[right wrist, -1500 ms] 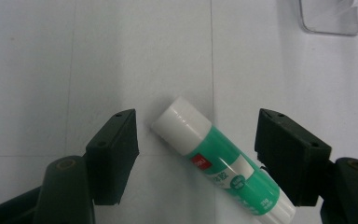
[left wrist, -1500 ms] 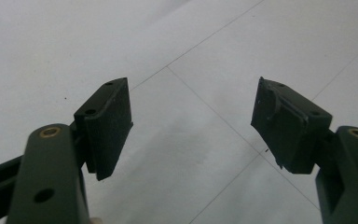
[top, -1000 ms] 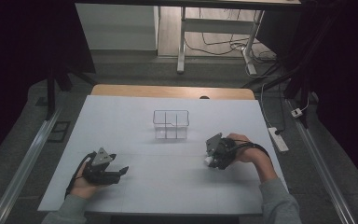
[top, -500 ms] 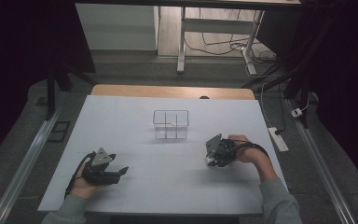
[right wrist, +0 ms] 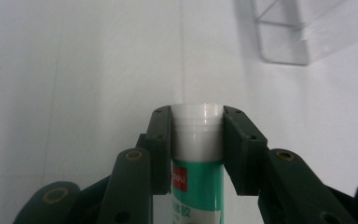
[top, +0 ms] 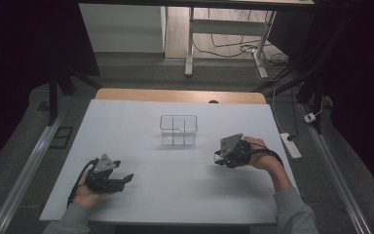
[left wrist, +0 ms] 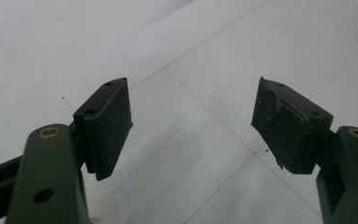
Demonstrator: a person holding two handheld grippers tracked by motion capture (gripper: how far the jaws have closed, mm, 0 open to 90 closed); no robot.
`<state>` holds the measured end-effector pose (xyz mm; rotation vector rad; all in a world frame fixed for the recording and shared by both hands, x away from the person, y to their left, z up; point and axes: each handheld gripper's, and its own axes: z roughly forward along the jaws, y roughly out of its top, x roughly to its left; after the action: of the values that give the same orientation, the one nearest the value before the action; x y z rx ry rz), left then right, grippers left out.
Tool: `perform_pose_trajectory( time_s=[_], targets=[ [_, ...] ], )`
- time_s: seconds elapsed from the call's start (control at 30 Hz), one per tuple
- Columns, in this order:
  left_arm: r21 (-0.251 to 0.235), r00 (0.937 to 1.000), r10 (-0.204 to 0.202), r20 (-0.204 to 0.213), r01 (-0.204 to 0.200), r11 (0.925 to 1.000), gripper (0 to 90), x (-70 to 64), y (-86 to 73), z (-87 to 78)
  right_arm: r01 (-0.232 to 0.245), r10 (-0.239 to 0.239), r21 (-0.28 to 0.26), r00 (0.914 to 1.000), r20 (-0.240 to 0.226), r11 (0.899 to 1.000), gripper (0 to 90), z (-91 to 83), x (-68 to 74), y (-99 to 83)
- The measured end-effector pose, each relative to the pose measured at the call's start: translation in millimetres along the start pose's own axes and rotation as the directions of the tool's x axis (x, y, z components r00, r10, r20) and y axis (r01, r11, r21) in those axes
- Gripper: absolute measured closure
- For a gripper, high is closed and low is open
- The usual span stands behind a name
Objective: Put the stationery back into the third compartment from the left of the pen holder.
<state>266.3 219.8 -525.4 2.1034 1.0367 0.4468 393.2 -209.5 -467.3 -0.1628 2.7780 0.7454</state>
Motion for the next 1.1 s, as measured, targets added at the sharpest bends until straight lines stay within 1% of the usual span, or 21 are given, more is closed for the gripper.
perform_pose_trajectory(
  time_s=[0.1,0.13,0.2,0.3,0.33,0.4,0.5,0.53,0.57,0.63,0.7,0.73,0.8,0.9,0.93,1.07,1.1],
  targets=[
    [0.001,1.0000,0.001,-0.001,-0.001,1.0000,28.0,-0.4,-0.1,0.2,-0.031,0.032,-0.031,0.9992,0.022,0.999,64.9,-5.4,-0.7,-3.2],
    [0.001,1.0000,0.001,0.000,-0.001,1.0000,28.0,-0.3,-0.1,0.3,-0.046,0.047,-0.053,0.9984,0.031,0.998,64.9,-8.0,-1.6,-5.0],
    [0.001,1.0000,0.001,-0.001,-0.001,1.0000,28.0,-0.2,-0.2,0.3,-0.070,0.073,-0.074,0.9964,0.042,0.995,64.9,-11.9,-3.4,-6.7],
    [0.001,1.0000,0.001,-0.002,-0.001,1.0000,28.0,-0.2,-0.1,0.2,-0.106,0.114,-0.123,0.9918,0.059,0.987,64.8,-16.3,-5.2,-7.4],
    [0.000,1.0000,0.001,-0.002,-0.001,1.0000,28.0,-0.1,-0.1,0.1,-0.106,0.116,-0.138,0.9910,0.067,0.985,64.8,-17.1,-5.6,-6.6],
    [0.000,1.0000,0.001,-0.002,-0.001,1.0000,28.0,-0.3,-0.2,0.1,-0.124,0.136,-0.157,0.9882,0.070,0.980,64.8,-19.5,-5.4,-4.4],
    [0.000,1.0000,0.002,-0.001,-0.002,1.0000,28.0,-0.6,-0.1,0.0,-0.154,0.172,-0.203,0.9821,0.076,0.967,64.8,-21.7,-7.2,-3.4],
    [-0.001,1.0000,0.002,-0.001,-0.002,1.0000,28.0,-0.6,-0.1,0.0,-0.157,0.177,-0.207,0.9809,0.080,0.966,64.8,-22.6,-7.7,-3.4],
    [-0.001,1.0000,0.002,-0.001,-0.002,1.0000,28.0,-0.6,-0.1,0.0,-0.173,0.197,-0.222,0.9759,0.094,0.960,64.8,-23.1,-8.2,-3.5],
    [0.001,1.0000,0.003,-0.002,-0.003,1.0000,28.0,-0.6,-0.2,0.2,-0.189,0.218,-0.237,0.9707,0.102,0.953,64.8,-24.4,-9.3,-4.1],
    [0.002,1.0000,0.004,-0.002,-0.004,1.0000,28.0,-0.5,-0.2,0.3,-0.210,0.245,-0.257,0.9632,0.111,0.943,64.8,-25.9,-10.1,-4.3],
    [0.002,1.0000,0.004,-0.002,-0.004,1.0000,28.0,-0.5,-0.2,0.3,-0.218,0.256,-0.274,0.9599,0.114,0.937,64.8,-26.3,-10.6,-4.5],
    [0.002,1.0000,0.005,-0.003,-0.005,1.0000,28.0,-0.6,-0.2,0.3,-0.233,0.276,-0.303,0.9548,0.109,0.924,64.8,-27.9,-11.9,-4.7],
    [0.002,1.0000,0.005,-0.004,-0.005,1.0000,27.9,-0.7,-0.1,0.2,-0.264,0.313,-0.336,0.9443,0.101,0.904,64.7,-30.5,-13.0,-3.9],
    [0.002,1.0000,0.005,-0.004,-0.005,1.0000,27.9,-0.8,-0.1,0.2,-0.273,0.324,-0.342,0.9409,0.099,0.899,64.7,-31.1,-13.0,-3.4],
    [0.002,1.0000,0.007,-0.004,-0.007,1.0000,27.9,-1.2,0.0,0.5,-0.292,0.348,-0.368,0.9325,0.097,0.883,64.7,-32.5,-13.7,-1.7],
    [0.002,1.0000,0.007,-0.004,-0.007,1.0000,27.9,-1.2,0.1,0.5,-0.299,0.356,-0.377,0.9299,0.092,0.877,64.7,-32.7,-14.1,-1.2]
  ],
)
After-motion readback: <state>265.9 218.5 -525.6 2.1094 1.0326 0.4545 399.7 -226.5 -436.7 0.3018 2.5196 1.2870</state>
